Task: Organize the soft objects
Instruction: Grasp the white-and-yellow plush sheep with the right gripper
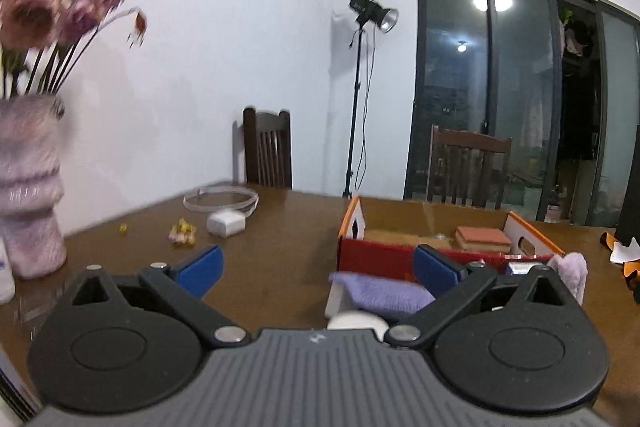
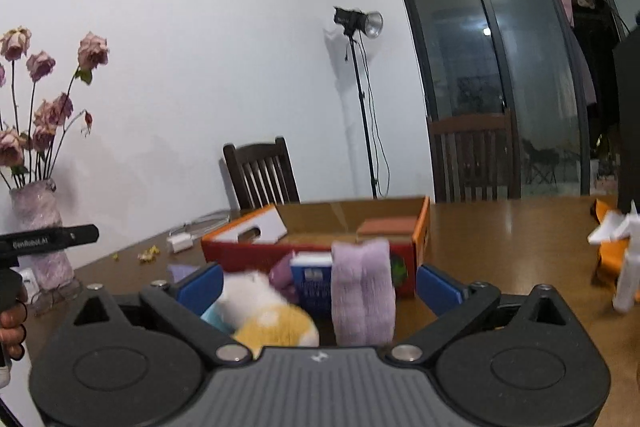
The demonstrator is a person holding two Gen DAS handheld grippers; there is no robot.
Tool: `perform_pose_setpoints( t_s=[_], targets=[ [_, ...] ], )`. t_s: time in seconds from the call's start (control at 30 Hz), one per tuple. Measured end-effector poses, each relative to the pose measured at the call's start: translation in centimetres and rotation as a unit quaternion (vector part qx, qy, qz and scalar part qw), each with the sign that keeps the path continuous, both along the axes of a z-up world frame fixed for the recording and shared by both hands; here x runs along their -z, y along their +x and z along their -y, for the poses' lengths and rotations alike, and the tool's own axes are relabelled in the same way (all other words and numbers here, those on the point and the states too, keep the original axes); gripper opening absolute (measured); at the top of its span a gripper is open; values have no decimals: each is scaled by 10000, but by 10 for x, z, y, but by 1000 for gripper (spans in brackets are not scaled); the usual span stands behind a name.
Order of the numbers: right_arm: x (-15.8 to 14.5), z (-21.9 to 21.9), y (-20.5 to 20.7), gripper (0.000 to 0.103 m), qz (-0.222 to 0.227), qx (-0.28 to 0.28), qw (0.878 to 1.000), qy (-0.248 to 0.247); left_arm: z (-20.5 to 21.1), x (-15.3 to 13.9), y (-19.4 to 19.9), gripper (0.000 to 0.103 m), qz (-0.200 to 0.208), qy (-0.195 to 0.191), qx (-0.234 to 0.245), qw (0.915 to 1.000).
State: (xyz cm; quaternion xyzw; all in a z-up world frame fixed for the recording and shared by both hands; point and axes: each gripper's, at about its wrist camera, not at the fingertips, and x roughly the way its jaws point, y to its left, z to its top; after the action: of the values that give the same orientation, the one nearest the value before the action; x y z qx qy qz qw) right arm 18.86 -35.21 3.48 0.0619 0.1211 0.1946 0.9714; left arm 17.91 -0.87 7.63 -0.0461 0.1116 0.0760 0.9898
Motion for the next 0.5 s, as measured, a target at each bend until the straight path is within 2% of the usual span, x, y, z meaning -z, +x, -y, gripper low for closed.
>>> perform_pose_setpoints(
  t_s=[0.2,0.3,0.5],
  targets=[
    [20,-4,-13,103,-246,-144,9996,-91,-1,16,-1,103,-204,-137,-15,9997],
    [27,-6,-16,103,-284,-168,9994,-58,1,19,1,103,-207,-63,100,9997],
    [23,-7,-9,103,-268,-70,9996,-33,4,26,9,103,-236,-47,283,9993]
  ],
)
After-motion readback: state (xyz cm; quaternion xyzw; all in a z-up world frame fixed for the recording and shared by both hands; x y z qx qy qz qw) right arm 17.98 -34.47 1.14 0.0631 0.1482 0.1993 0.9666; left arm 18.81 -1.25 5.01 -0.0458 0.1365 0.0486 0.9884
